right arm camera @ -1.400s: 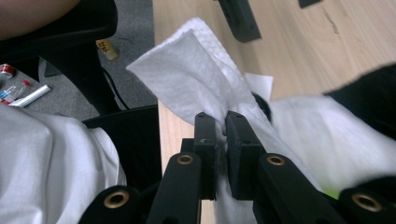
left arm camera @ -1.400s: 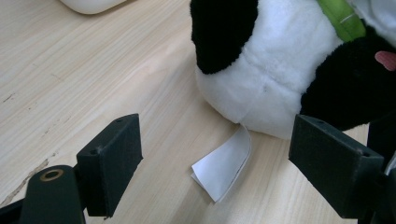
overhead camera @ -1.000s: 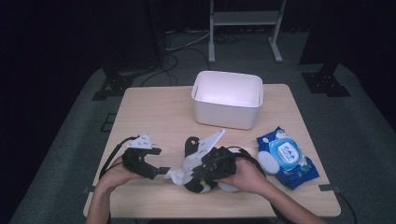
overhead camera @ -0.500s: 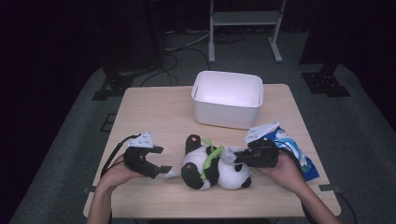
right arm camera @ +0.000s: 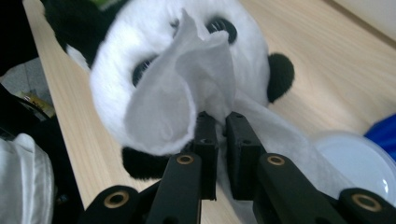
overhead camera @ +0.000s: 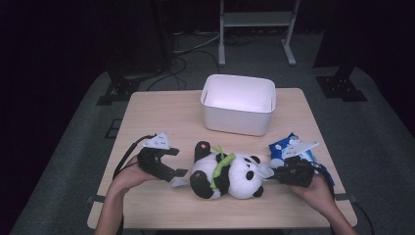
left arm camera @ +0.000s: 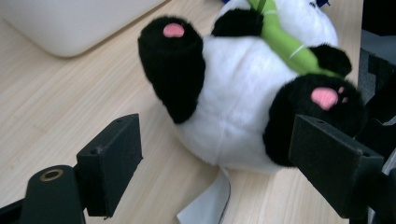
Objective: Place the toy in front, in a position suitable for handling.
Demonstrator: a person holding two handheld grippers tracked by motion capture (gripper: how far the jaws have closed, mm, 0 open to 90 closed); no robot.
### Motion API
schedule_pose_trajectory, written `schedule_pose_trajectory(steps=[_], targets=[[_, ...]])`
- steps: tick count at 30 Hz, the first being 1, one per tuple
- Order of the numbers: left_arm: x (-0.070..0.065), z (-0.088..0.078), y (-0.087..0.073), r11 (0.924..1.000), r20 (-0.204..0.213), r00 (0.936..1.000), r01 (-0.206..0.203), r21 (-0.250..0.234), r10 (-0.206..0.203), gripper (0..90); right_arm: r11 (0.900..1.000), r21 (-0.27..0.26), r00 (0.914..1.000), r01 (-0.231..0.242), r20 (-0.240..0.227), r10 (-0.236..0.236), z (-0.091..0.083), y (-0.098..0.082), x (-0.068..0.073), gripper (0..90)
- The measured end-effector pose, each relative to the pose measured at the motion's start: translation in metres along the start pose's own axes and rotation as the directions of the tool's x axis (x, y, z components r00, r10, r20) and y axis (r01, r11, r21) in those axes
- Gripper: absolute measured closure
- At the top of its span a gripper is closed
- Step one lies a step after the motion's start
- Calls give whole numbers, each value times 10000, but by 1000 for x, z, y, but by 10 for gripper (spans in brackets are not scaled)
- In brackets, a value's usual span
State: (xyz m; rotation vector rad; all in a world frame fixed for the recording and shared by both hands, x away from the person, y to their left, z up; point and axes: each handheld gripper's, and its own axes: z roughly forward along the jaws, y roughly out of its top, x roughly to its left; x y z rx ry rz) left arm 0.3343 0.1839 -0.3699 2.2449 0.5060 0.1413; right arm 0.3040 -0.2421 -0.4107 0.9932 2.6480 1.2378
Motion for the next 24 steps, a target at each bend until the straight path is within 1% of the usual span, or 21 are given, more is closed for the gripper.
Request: schedule_pose_trajectory(steps=[2, 5, 7, 12, 14, 17, 20, 22, 24], targets=[[-2, 2, 7, 10000, 27, 10000, -71, -24, 71, 160, 10000, 40, 10000, -69, 39, 68, 0, -3, -2, 828], [-3, 6, 14, 9997, 75, 9997, -231, 13, 231, 160, 9999, -129, 10000, -21, -88, 20, -2, -2, 0, 828], [-4, 8, 20, 9994, 134, 9994, -327, 76, 326, 160, 9995, -298, 9997, 98, -242, -105, -3, 2, 5, 828], [-8, 15, 32, 9985, 296, 9982, -533, 108, 530, 159, 9972, -358, 9959, 653, -596, -674, 1, 12, 21, 827], [-9, 18, 36, 9979, 365, 9974, -622, 158, 616, 160, 9964, -430, 9934, 726, -855, -761, 4, 14, 26, 827], [-10, 24, 39, 9974, 443, 9969, -663, 272, 650, 160, 9950, -277, 9910, 955, -921, -977, 8, 14, 33, 828], [-9, 28, 41, 9975, 499, 9968, -644, 307, 628, 159, 9959, -175, 9911, 889, -981, -902, 8, 10, 30, 828], [-8, 31, 43, 9975, 547, 9966, -630, 306, 613, 160, 9963, -224, 9930, 825, -830, -841, 3, 10, 26, 828], [-8, 33, 44, 9977, 593, 9966, -586, 348, 565, 160, 9965, -365, 9946, 754, -688, -778, -3, 15, 22, 828]])
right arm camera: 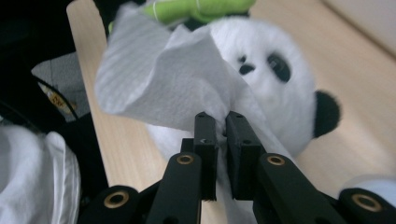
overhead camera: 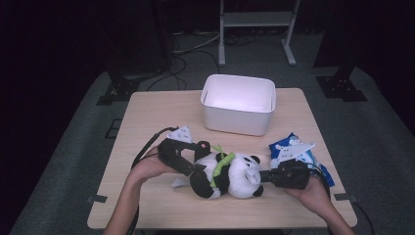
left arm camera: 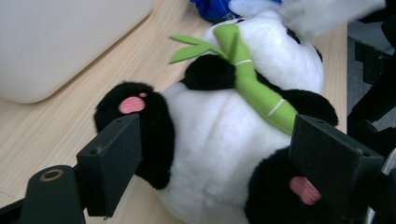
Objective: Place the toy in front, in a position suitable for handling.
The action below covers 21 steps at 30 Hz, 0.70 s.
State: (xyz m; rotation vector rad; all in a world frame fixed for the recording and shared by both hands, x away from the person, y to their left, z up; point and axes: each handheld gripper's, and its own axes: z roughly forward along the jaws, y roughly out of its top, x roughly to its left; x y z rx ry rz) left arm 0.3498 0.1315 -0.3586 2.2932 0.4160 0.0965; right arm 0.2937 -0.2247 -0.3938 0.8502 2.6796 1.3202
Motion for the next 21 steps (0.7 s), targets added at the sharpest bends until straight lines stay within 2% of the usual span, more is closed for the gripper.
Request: schedule_pose_trajectory(steps=[3, 6, 8, 11, 14, 18, 21], targets=[[1, 4, 2, 10000, 10, 10000, 14, 11, -14, 160, 9998, -216, 9999, 1, 102, 1, -2, 14, -8, 828], [1, 4, 5, 10000, 113, 9999, -51, -47, 52, 159, 9994, -325, 9997, 127, 229, -120, 7, 35, -16, 828], [0, 2, 6, 10000, 69, 10000, -66, -55, 66, 159, 9996, -97, 9988, 282, 391, -278, 17, 49, -21, 828], [3, 1, 5, 10000, -46, 10000, -13, 1, 13, 160, 9990, 321, 9990, 316, 307, -326, 35, 60, -27, 828], [7, 0, 2, 9999, -145, 9998, 146, 30, -145, 160, 9982, 461, 9990, 384, 229, -395, 44, 62, -27, 829], [11, -1, -2, 9995, -227, 9992, 321, 13, -321, 160, 9981, 399, 9989, 466, 34, -468, 40, 57, -21, 829], [12, 1, -3, 9991, -256, 9988, 422, 23, -422, 159, 9969, 363, 9976, 695, 12, -696, 36, 53, -13, 829]])
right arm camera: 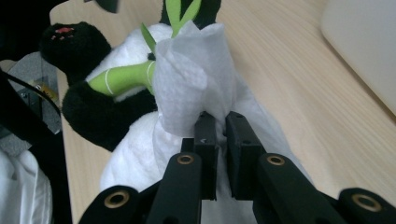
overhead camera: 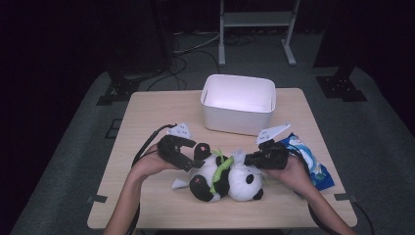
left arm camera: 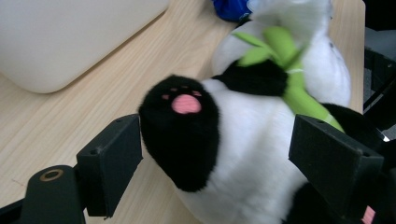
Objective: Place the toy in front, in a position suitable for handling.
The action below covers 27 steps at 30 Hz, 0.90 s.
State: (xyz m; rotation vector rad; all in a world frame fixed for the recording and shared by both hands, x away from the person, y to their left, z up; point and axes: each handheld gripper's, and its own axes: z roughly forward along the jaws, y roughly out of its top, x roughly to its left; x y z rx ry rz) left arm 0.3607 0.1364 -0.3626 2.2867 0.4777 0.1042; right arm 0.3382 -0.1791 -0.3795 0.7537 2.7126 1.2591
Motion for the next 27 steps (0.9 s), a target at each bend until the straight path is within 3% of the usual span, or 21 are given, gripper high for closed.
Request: schedule_pose_trajectory(steps=[9, 11, 14, 18, 22, 27], targets=[[-2, 10, -1, 9998, 228, 9997, 34, 203, -39, 160, 9996, -282, 9997, 52, -232, -58, -7, -12, 17, 829], [-1, 12, -2, 9997, 380, 9991, 201, 164, -207, 175, 9994, -338, 9995, 61, -293, -71, -8, -15, 19, 829], [0, 13, -1, 9993, 685, 9970, 356, 138, -365, 399, 9994, -354, 9995, 55, -298, -65, -9, -16, 20, 829], [2, 14, 1, 9991, 341, 9988, 343, 265, -352, 546, 9994, -348, 9996, -54, -283, 44, -7, -12, 14, 828], [9, 15, 4, 9993, 181, 9991, 379, 12, -380, 588, 9989, -394, 9994, -255, -229, 246, -6, -8, 5, 828], [19, 9, 19, 9999, -216, 9998, -14, -169, 10, 590, 9979, -484, 9991, -427, 13, 428, -2, 5, -7, 829]])
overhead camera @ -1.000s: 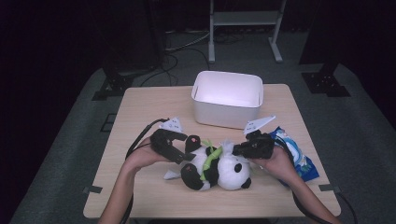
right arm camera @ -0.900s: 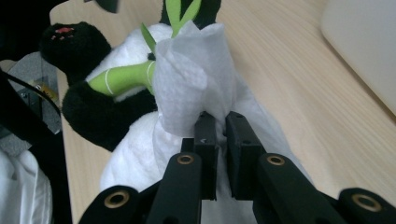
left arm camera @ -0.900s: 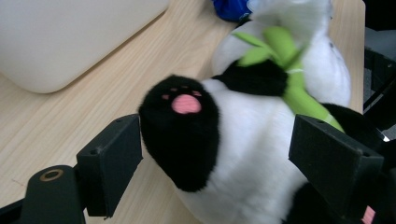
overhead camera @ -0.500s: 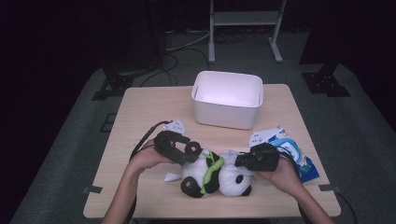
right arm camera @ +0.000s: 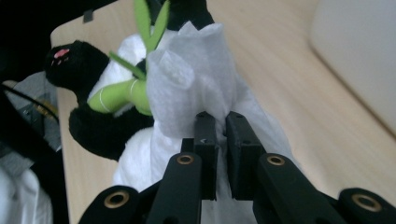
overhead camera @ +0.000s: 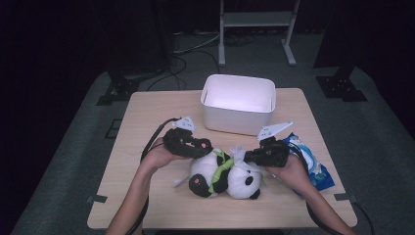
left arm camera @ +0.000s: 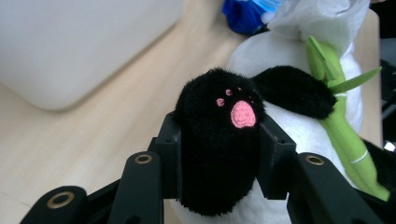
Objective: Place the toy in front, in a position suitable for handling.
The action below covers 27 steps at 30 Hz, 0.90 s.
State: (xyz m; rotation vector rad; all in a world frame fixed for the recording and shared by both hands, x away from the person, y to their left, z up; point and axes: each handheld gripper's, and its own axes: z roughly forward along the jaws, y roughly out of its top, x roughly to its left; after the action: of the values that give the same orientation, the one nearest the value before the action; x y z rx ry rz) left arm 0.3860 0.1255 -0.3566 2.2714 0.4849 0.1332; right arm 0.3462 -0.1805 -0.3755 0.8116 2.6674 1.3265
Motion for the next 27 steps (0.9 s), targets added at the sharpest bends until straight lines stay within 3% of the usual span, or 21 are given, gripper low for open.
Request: schedule_pose_trajectory(steps=[3, 7, 12, 15, 18, 21, 23, 25, 27], targets=[[4, -8, 8, 9989, -321, 9987, -409, -209, 403, 588, 10000, -60, 10000, -39, 79, 40, 2, 9, -3, 829], [2, -13, 2, 9960, -307, 9958, -867, -201, 861, 585, 9997, 225, 9992, 97, -384, -88, 8, 18, -4, 829], [-4, -16, -19, 9958, -126, 9973, -735, -541, 729, 584, 10000, 27, 9999, 23, -133, -23, 13, 37, -12, 829], [-8, -18, -30, 9963, -75, 9980, -627, -596, 623, 572, 9983, 581, 9997, 58, -239, -45, 29, 42, -14, 829], [-11, -21, -38, 9958, 75, 9990, -434, -810, 442, 549, 9963, 815, 9990, 290, -368, -261, 40, 40, -6, 830], [-13, -23, -40, 9951, 376, 9993, -55, -989, 92, 449, 9955, 850, 9981, 417, -479, -377, 38, 39, -1, 832], [-16, -21, -39, 9972, 526, 9985, 218, -711, -180, 307, 9953, 870, 9978, 434, -538, -388, 35, 37, 3, 832], [-20, -17, -39, 9992, 623, 9980, 79, -403, -54, 272, 9947, 908, 9973, 488, -583, -436, 32, 35, 7, 832], [-23, -14, -38, 9989, 810, 9965, 236, -412, -202, 208, 9943, 906, 9971, 556, -567, -506, 29, 33, 11, 832]])
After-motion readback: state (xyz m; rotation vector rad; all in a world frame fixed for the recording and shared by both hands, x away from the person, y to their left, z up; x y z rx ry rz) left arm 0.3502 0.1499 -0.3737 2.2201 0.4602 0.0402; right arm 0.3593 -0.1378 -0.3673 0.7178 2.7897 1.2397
